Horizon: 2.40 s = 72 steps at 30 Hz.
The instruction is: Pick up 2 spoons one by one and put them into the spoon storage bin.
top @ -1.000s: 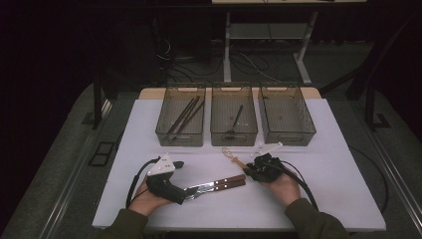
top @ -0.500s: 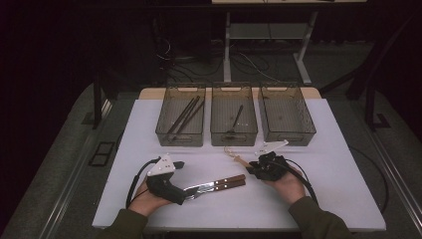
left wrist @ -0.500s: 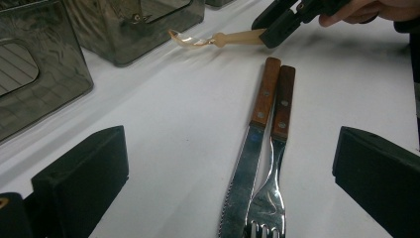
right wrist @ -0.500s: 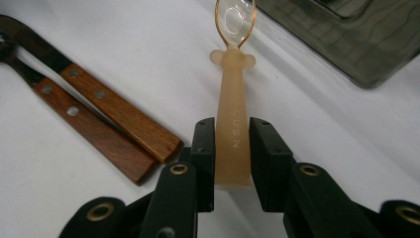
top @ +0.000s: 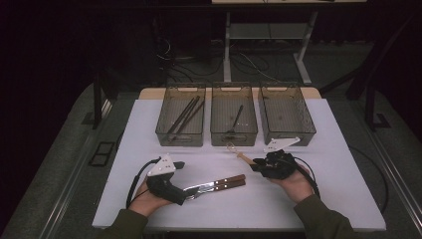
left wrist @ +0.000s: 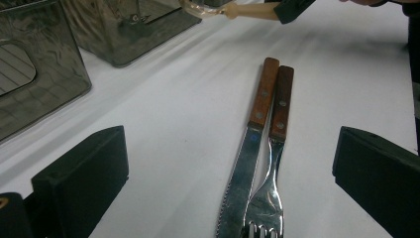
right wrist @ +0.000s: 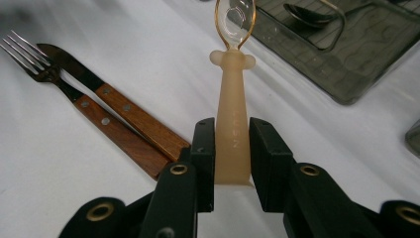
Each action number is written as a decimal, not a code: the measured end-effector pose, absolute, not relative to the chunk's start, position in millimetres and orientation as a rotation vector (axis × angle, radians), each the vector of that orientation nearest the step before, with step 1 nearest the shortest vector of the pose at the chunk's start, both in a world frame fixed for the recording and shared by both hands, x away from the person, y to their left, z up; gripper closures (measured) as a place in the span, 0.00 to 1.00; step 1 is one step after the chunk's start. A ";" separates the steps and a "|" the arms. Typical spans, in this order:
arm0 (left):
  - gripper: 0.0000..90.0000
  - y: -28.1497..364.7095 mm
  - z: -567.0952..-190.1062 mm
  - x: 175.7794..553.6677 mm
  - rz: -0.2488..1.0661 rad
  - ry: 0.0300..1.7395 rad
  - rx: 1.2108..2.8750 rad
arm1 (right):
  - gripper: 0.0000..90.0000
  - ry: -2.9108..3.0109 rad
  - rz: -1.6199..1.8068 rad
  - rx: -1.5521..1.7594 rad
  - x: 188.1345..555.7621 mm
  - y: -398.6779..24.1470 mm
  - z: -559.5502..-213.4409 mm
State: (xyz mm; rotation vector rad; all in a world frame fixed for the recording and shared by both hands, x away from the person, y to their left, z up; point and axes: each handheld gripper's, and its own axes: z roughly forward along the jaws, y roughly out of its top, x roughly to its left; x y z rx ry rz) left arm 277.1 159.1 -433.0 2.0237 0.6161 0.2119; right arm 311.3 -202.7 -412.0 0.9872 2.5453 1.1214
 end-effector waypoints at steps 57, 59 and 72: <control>0.00 157.1 -434.3 277.2 0.194 0.638 2.010 | 0.82 2.450 1.155 1.077 409.4 -195.5 -352.7; 0.00 157.1 -434.3 277.5 0.193 0.636 2.015 | 0.82 2.454 1.149 1.094 414.5 -193.7 -355.1; 0.00 156.5 -434.0 277.3 0.191 0.631 2.009 | 0.81 2.507 1.039 1.147 444.7 -175.4 -362.1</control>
